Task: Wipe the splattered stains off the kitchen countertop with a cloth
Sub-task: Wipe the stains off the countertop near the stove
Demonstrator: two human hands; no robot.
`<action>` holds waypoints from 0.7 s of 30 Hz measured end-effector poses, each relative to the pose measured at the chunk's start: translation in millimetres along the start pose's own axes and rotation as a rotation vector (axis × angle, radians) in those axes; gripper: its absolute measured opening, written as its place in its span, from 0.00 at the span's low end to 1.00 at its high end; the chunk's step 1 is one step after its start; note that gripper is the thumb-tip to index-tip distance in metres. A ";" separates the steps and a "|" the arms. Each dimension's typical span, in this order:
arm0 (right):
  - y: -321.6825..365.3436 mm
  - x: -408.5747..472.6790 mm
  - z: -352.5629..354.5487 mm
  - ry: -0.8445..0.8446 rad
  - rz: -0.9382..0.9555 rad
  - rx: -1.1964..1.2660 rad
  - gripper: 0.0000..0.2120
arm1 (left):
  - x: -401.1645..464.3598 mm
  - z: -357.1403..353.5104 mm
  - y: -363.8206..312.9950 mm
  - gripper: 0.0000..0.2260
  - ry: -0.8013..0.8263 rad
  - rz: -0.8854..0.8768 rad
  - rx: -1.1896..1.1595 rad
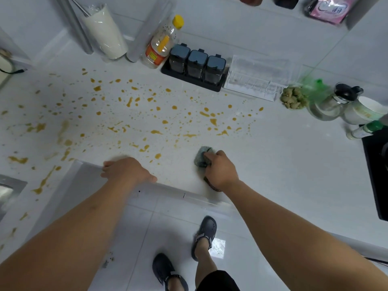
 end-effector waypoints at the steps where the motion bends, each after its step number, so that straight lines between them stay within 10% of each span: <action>1: -10.8 2.2 13.2 -0.040 -0.025 0.048 0.24 | 1.3 0.6 0.0 0.64 0.004 0.006 0.005; 5: -80.6 27.8 78.9 -0.332 -0.311 0.040 0.24 | 6.5 -0.6 -1.2 0.65 0.003 0.010 0.018; 9: -124.8 52.2 90.5 -0.234 -0.532 -0.120 0.18 | 6.2 -4.4 0.7 0.64 -0.033 0.001 0.004; 21: -6.0 33.7 20.4 -0.202 -0.253 -0.051 0.22 | 5.6 -7.4 2.4 0.64 -0.077 -0.016 -0.046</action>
Point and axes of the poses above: each hand's wrist, its own x-axis towards the middle knuckle, its own z-axis out of the back of the hand, y = z × x, the point moved 5 cm from there along x, towards the middle knuckle, and after that the axes turned 15 degrees about -z, right-handed, at the moved point
